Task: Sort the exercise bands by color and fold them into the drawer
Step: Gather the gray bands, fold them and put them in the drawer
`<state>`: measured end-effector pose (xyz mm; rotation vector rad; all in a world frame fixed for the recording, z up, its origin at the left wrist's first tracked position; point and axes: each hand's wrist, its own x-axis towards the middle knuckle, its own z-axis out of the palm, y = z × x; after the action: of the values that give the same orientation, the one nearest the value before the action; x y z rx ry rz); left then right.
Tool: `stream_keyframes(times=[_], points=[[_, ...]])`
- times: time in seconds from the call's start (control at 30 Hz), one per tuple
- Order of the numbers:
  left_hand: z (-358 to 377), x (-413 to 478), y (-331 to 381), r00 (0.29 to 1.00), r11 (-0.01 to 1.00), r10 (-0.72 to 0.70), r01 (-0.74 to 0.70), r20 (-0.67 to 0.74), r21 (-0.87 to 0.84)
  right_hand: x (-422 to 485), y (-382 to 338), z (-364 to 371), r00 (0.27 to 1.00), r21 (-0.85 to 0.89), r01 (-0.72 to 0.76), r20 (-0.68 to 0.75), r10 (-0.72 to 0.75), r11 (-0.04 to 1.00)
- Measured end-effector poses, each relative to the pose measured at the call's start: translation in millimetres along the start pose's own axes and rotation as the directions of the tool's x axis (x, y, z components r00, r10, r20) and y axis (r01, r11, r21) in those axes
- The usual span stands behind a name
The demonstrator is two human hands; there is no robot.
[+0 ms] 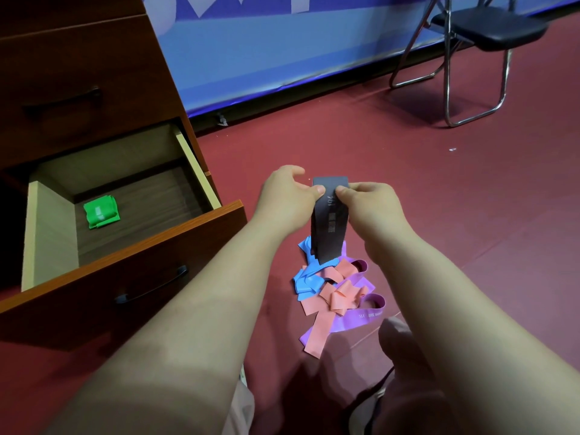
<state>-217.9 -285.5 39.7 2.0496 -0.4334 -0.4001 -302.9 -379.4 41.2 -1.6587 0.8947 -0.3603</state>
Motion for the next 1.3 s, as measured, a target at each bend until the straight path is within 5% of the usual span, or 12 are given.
stream_keyframes(times=[0.3,0.57,0.77,1.3], points=[[0.3,-3.1,0.5,0.970,0.979,0.113,-0.145,0.214,0.140,4.8,3.5,-1.5,0.998,-0.089,0.053,-0.027,-0.056,0.995],[-1.9,-3.1,-4.1,0.951,0.936,0.151,-0.226,0.270,0.270,5.5,7.0,0.6,0.992,-0.191,0.115,-0.019,-0.121,0.975],[-1.3,-4.9,-4.7,0.951,0.939,0.060,-0.158,0.304,0.306,8.1,6.7,-0.6,0.990,0.018,0.067,-0.123,-0.064,0.998],[-4.7,-7.9,2.2,0.947,0.957,0.179,-0.230,0.266,0.176,4.4,-1.3,-1.8,0.994,0.239,0.070,-0.094,-0.048,0.969]])
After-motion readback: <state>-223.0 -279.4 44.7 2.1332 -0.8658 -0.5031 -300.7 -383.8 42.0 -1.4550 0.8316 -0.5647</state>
